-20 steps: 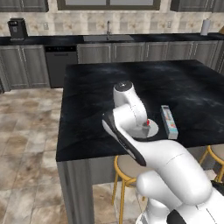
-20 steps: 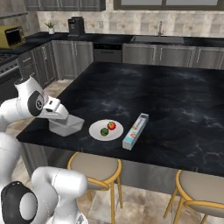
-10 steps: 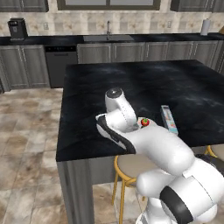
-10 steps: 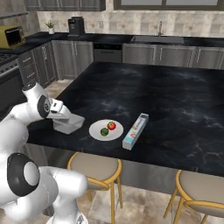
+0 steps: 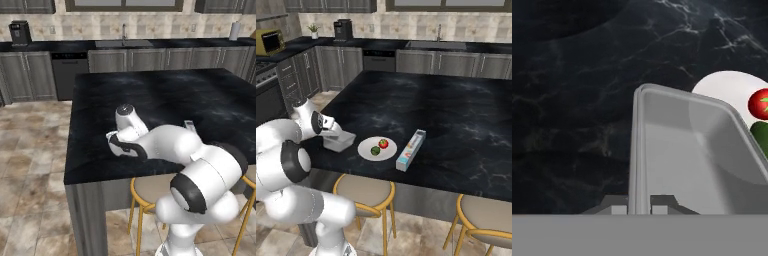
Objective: Retrieve the tupperware and aluminum foil from the cabinet and place them on the dining counter near the plate with avocado and tomato to prepare for storing leftovers.
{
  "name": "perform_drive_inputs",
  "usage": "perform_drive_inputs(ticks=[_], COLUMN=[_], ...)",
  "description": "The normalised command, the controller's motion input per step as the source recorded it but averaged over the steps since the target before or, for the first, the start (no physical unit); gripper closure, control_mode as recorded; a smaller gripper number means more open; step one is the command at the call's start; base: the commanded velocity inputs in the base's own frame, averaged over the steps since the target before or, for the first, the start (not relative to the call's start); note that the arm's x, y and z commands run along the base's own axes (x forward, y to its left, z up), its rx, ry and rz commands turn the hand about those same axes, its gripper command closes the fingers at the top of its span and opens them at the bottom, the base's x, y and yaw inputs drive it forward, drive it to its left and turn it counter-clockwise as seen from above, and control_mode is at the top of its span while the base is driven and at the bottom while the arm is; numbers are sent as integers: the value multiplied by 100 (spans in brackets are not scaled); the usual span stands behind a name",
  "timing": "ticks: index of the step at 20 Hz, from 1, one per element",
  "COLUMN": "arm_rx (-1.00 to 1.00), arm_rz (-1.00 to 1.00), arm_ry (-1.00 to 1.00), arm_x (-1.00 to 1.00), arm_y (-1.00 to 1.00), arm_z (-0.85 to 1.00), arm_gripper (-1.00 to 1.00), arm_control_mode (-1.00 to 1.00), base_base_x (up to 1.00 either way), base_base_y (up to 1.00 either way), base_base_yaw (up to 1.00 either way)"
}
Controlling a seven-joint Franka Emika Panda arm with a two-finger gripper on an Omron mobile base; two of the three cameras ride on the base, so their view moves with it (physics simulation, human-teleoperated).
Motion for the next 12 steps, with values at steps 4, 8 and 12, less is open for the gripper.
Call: perform_drive_inputs(ticks=[4,8,12], arm_rx=[0,0,0], arm_rz=[0,0,0], arm_ry=[0,1,1], arm_x=[39,46,52], arm_y=[0,0,0], arm_z=[-54,-49,-43], arm_gripper=[100,100,100], arm_control_mode=[-100,-100,-100], base_base_x=[0,0,0], base_base_y=[0,0,0], base_base_yaw=[0,0,0])
